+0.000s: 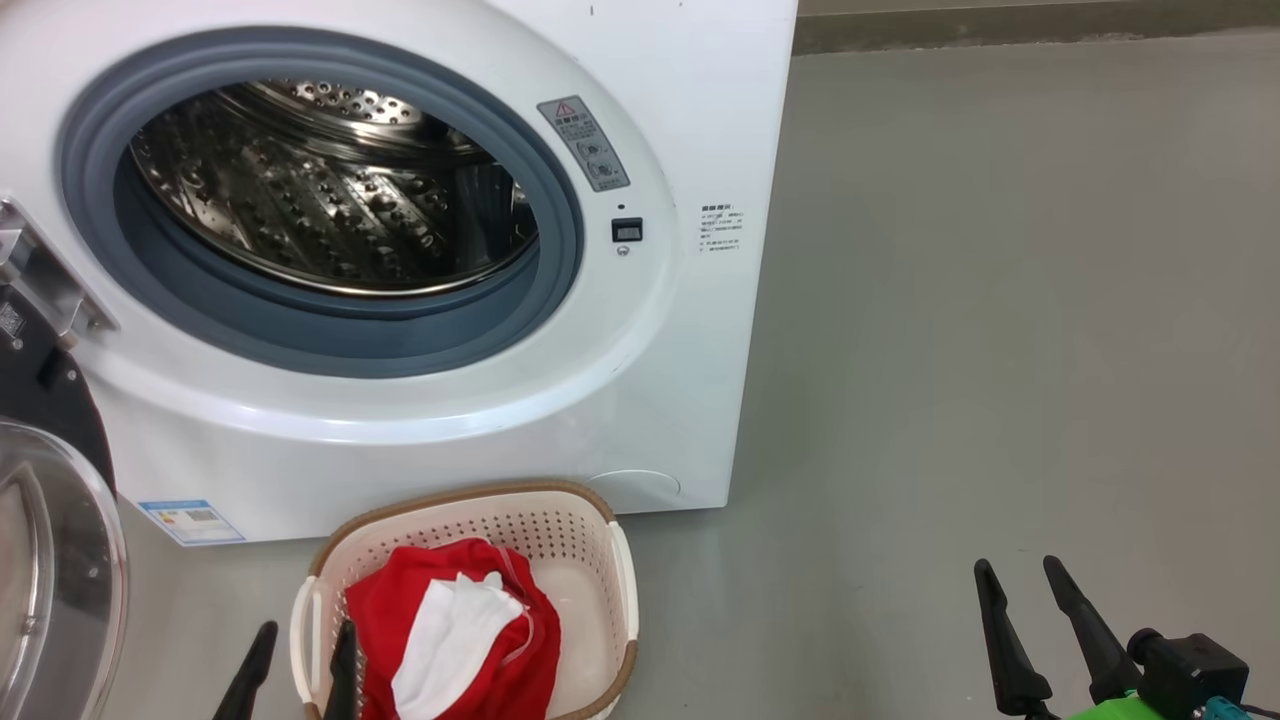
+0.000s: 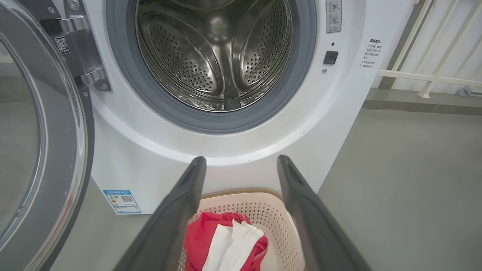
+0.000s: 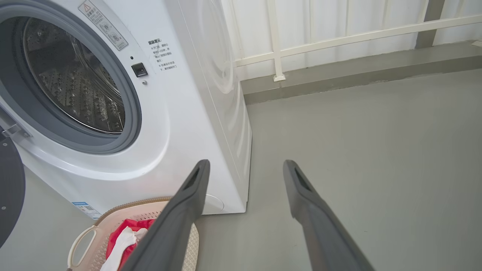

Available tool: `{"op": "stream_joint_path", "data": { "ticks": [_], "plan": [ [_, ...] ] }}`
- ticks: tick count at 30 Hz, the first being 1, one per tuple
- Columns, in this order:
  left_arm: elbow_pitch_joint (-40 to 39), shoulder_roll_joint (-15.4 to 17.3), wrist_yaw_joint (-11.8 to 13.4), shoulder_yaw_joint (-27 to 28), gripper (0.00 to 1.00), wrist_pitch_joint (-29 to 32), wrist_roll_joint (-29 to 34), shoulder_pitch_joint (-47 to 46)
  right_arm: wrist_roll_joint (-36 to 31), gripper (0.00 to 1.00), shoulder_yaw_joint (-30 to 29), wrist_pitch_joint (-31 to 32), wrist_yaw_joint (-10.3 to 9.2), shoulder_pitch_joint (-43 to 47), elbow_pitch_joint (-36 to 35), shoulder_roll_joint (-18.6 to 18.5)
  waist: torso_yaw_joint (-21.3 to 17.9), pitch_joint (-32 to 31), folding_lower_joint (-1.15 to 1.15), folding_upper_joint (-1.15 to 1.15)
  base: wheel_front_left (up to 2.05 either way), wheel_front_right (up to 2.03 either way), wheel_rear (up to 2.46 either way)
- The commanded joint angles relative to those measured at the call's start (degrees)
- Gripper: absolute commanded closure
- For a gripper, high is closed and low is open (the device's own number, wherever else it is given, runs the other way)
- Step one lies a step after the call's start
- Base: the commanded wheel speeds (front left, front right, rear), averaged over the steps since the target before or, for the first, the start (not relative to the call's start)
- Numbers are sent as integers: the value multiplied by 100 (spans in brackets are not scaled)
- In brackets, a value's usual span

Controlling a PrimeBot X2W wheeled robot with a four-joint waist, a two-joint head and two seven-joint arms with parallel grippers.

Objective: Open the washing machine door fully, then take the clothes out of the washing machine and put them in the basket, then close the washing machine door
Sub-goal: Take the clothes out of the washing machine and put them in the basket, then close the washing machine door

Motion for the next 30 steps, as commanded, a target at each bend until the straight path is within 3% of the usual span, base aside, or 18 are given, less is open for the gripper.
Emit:
{"op": "stream_joint_path", "data": {
  "ticks": [1, 22, 30],
  "plan": [
    [-177, 26, -31, 231, 0, -46, 54, -66, 5, 0, 116, -36, 36, -48, -145, -59, -9, -2, 0, 0, 0, 0, 0],
    [-212, -6, -31, 254, 0, -46, 54, -59, -28, 0, 132, -36, 36, -47, -148, -59, -10, -29, 0, 0, -1, 1, 0],
    [-203, 7, -31, 212, 0, -46, 43, -70, -35, 0, 142, -36, 36, -63, -139, -59, -9, -14, 0, 0, -78, 78, 0]
  ]
}}
